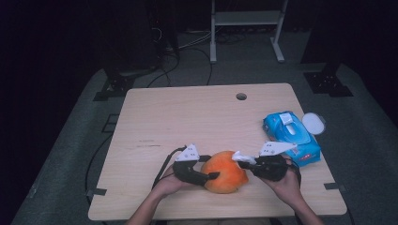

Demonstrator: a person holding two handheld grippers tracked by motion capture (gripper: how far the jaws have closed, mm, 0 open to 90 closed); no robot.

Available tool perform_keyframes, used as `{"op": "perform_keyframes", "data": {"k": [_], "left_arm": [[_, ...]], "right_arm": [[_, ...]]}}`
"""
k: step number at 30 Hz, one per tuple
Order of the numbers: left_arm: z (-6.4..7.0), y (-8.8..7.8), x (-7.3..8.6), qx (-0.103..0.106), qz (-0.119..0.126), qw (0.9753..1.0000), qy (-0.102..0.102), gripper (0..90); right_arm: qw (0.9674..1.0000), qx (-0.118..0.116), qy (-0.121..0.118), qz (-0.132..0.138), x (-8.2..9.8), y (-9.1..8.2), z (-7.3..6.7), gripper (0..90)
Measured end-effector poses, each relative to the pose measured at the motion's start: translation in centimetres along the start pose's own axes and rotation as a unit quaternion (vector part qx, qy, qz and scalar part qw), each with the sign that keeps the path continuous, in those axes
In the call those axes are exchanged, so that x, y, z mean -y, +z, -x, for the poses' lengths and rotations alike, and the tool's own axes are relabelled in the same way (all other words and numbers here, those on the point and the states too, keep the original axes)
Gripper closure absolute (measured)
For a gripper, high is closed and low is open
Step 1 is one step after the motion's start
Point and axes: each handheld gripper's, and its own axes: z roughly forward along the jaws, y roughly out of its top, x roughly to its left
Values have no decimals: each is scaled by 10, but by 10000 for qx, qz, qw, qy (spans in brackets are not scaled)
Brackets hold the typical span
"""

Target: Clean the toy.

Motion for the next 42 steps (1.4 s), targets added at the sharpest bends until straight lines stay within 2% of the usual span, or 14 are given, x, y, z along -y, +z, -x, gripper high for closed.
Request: {"op": "perform_keyframes", "data": {"k": [2, 3, 4, 6, 10, 15, 18, 22, 25, 28, 33, 38, 42], "left_arm": [[-2, 0, 1, 2, 33, 9999, -106, 291], [-2, 0, 1, 10, 42, 9999, -99, 292], [-2, 0, 1, 9, 34, 10000, -79, 296], [-2, -1, 2, 29, 31, 10000, -36, 308], [0, 0, 2, 66, 33, 10000, 23, 320], [5, 1, 1, 100, 39, 9999, 131, 320], [10, 3, 0, 57, 44, 9998, 170, 307], [18, 5, -1, 23, 18, 9993, 366, 296], [18, 5, -2, 15, -3, 9993, 374, 300], [18, 5, -1, 3, 12, 9995, 324, 301], [18, 5, -2, -15, -24, 9993, 379, 303], [13, 1, 0, -72, -49, 9996, 250, 303], [9, -1, 1, -79, -31, 9999, 115, 303]], "right_arm": [[9991, -393, -29, 149, -2, -1, -5, 833], [9990, -407, -92, 127, -4, 0, -8, 833], [9992, -352, -177, 80, -5, 2, -10, 833], [9993, -321, -184, 46, -5, 5, -8, 833], [10000, -40, -52, -17, 0, 4, 8, 833], [9997, 60, 214, -93, 8, 4, 21, 833], [9999, 74, 118, -20, 4, 4, 15, 832], [9999, -13, -28, 126, -5, 5, 4, 831], [9999, -16, -44, 106, -5, 6, 5, 831], [9999, 63, 86, -7, 2, 4, 14, 831], [9998, 95, 69, -130, 4, 1, 11, 831], [10000, -9, -28, -64, 2, 0, 4, 830], [9999, -27, -19, -118, 4, -2, 5, 830]]}}
